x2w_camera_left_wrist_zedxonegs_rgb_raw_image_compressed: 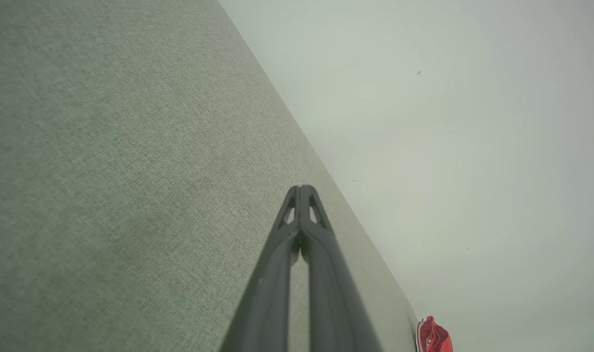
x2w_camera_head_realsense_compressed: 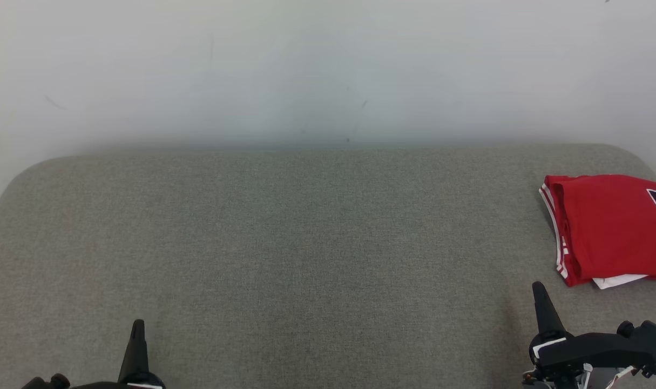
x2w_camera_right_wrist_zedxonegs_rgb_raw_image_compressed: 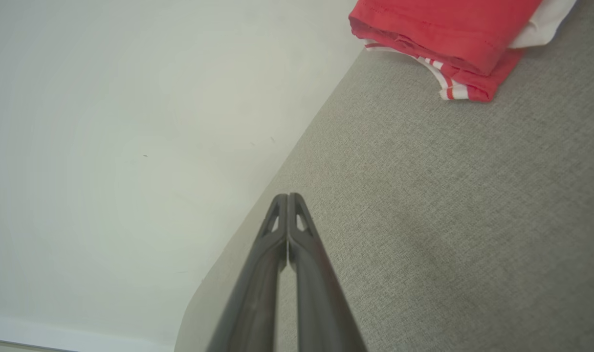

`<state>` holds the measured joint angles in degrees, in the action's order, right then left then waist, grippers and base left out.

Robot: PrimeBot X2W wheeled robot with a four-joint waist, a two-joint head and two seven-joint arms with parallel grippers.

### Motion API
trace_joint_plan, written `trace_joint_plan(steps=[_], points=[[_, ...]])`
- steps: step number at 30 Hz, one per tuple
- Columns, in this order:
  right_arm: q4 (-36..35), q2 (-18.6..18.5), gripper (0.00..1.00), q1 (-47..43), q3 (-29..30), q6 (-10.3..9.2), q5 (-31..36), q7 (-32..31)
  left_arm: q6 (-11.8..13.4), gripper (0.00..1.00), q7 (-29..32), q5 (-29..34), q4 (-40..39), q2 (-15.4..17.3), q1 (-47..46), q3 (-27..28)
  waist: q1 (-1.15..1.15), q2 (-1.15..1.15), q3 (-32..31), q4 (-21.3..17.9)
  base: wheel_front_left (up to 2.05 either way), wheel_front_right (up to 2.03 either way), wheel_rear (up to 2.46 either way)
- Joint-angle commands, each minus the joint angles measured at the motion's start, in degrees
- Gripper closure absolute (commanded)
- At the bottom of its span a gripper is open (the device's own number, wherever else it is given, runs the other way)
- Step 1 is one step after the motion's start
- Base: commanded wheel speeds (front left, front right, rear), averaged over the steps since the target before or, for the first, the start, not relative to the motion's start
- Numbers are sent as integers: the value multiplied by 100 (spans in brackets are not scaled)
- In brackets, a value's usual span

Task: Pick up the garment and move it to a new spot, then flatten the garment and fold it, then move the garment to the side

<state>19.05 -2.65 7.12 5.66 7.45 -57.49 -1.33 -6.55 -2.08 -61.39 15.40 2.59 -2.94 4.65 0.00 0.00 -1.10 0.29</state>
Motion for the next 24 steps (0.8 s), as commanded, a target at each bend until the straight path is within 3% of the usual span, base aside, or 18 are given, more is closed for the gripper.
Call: trace_joint_plan(steps=[1, 24], points=[[-53, -23, 100, 133, 19, 4, -150, -22, -27, 100, 33, -172, -38, 28, -195, 35, 0, 0, 3, -1, 0, 0, 0], [8, -27, 100, 289, 95, 4, -1504, -263, -59, 100, 367, -1358, 166, 34, -523, 99, 0, 0, 57, -10, 0, 0, 0]])
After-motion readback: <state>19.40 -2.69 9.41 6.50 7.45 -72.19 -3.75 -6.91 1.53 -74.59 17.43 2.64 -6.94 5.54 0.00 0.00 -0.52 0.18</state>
